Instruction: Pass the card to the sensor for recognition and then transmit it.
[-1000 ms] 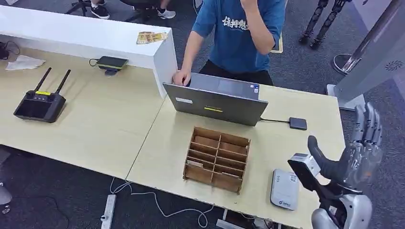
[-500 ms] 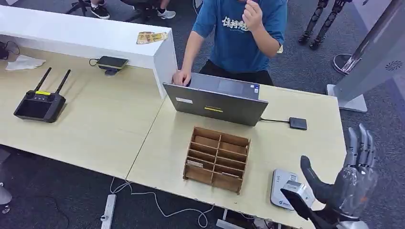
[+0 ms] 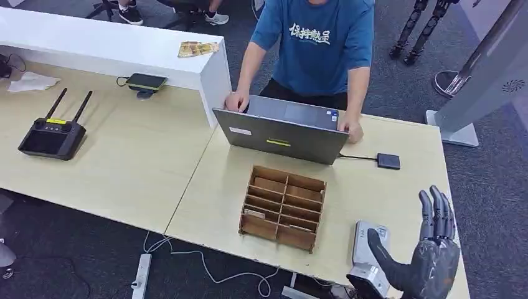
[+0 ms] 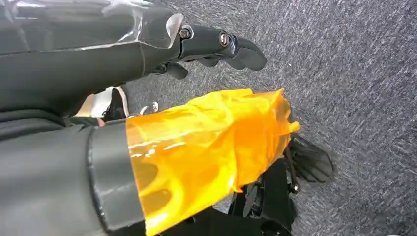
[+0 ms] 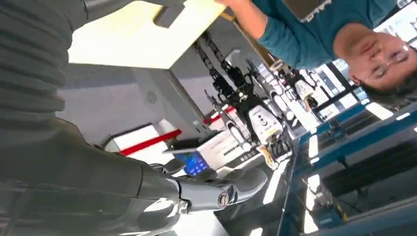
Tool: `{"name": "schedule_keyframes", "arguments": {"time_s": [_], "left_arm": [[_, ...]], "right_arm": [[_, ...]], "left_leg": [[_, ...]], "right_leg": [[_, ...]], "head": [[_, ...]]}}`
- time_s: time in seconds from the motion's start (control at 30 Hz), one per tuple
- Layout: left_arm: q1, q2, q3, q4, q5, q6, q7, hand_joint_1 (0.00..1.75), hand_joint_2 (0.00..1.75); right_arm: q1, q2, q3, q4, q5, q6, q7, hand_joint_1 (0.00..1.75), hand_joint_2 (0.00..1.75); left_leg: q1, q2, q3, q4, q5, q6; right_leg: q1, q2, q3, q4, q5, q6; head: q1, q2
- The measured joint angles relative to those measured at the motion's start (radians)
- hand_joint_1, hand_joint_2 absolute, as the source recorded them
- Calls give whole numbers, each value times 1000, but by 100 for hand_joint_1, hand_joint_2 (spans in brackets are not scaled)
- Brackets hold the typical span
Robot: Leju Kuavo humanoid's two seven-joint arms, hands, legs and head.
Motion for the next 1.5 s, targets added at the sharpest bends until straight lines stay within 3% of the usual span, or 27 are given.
{"name": "schedule_keyframes", "arguments": {"time_s": [0.57, 0.97, 1.5], "left_arm": [[0, -3, 0, 0, 11, 6, -10, 0, 0], [0, -3, 1, 1, 15, 12, -10, 0, 0], [0, -3, 1, 3, 16, 17, -12, 0, 0]], "right_arm": [[48, 30, 19, 11, -17, 0, 6, 0, 175], [65, 44, 63, 69, 46, 0, 40, 0, 175], [19, 43, 203, 140, -25, 2, 59, 0, 175]], "left_leg": [[0, 0, 0, 0, 0, 0], [0, 0, 0, 0, 0, 0], [0, 0, 0, 0, 0, 0]], "right_leg": [[0, 0, 0, 0, 0, 0], [0, 0, 0, 0, 0, 0], [0, 0, 0, 0, 0, 0]], "head": [[0, 0], [0, 0], [0, 0]]}}
